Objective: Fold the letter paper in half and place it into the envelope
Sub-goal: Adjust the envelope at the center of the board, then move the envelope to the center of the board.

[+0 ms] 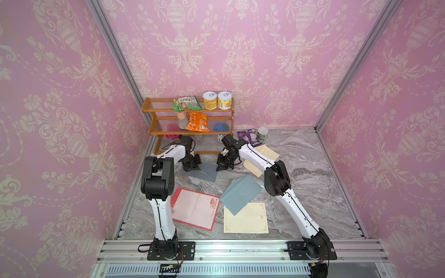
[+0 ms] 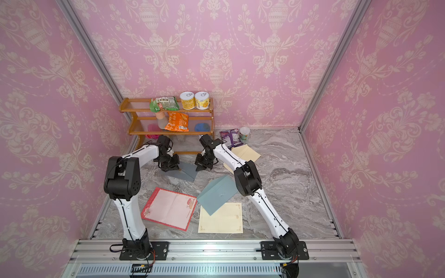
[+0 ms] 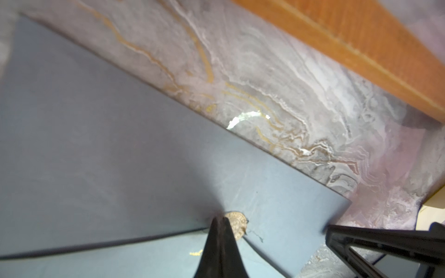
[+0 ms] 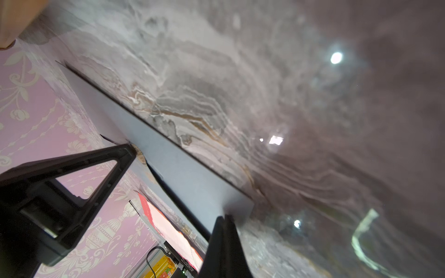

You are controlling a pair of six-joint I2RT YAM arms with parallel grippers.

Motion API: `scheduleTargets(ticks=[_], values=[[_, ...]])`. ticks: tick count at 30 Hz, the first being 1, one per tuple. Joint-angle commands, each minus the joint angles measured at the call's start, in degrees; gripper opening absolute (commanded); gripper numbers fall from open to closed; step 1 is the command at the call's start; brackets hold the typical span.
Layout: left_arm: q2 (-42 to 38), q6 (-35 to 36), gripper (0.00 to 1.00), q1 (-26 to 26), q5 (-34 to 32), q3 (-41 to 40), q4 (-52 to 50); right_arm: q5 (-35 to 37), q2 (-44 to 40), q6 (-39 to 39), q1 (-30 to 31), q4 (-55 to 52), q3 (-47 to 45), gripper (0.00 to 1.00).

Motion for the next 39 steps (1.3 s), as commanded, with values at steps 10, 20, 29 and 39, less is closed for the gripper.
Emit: scheduleTargets(ticks=[10, 20, 29, 39], values=[[-3.53, 3.10, 0.21, -0.59, -2.91, 8.39, -10.61, -3.17, -4.31, 1.61, -1.65, 6.14, 4.87, 0.00], [-7.51, 7.95, 0.99, -11.14, -7.51, 8.50, -15.73, 1.31, -24.40, -4.37, -4.26, 4.57, -16.68, 1.00], [-14.56, 6.86, 0.99, -22.16, -5.17, -3.77, -7.88, 4.90, -42.74, -3.93, -9.09, 10.94, -44.43, 1.00], [-17.23, 6.76, 0.98, -28.98, -2.03, -10.69, 2.07, 6.68, -53.58, -1.38, -13.15, 15.72, -62.68, 1.00]])
